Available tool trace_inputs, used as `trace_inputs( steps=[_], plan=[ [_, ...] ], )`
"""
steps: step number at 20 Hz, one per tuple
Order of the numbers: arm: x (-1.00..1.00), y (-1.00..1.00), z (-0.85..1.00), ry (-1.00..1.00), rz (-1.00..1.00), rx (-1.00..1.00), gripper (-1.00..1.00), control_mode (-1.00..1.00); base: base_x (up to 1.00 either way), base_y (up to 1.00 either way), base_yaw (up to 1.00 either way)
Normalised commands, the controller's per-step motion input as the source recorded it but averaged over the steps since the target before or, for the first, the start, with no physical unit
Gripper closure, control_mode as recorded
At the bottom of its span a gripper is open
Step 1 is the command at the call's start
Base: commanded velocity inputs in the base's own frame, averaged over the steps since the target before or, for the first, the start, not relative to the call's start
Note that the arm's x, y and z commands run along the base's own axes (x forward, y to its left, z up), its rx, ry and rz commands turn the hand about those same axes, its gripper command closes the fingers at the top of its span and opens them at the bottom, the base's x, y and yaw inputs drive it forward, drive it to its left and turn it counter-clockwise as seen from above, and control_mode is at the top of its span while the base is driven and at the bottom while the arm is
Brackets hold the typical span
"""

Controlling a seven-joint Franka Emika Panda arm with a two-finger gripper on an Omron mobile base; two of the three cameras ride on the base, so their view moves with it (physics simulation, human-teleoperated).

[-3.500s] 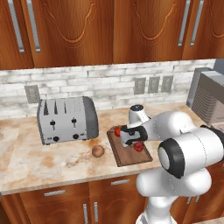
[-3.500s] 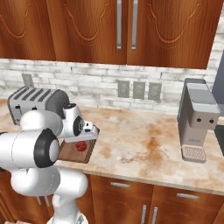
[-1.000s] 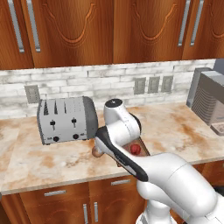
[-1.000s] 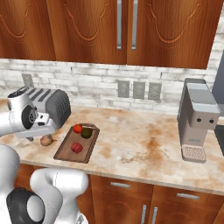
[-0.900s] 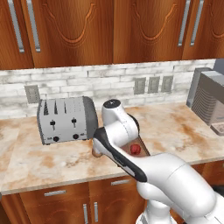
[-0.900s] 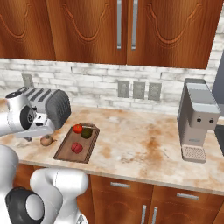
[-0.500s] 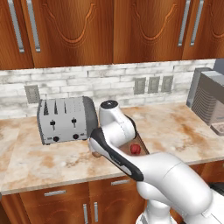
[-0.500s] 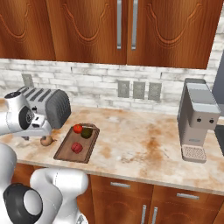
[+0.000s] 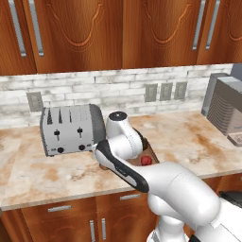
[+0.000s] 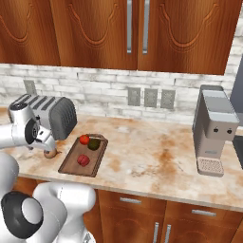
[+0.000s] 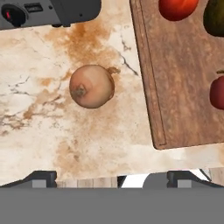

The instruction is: Place the avocado, onion, tomato, and bell pepper on the cutting board.

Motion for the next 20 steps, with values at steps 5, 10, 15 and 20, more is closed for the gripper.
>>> trace_inputs(
  steps=[5, 10, 15, 20],
  plan=[
    [0.23, 0.01, -0.32, -0.04, -0.06, 0.0, -1.0, -1.0, 0.0, 0.0, 0.0],
    [0.28, 0.0, -0.2, 0.0, -0.04, 0.0, -1.0, -1.0, 0.0, 0.0, 0.0],
    [0.3, 0.03, -0.17, 0.0, -0.02, 0.0, -1.0, -1.0, 0.0, 0.0, 0.0],
    [0.25, 0.21, -0.19, 0.0, -0.03, 0.0, -1.0, -1.0, 0.0, 0.0, 0.0]
  ],
)
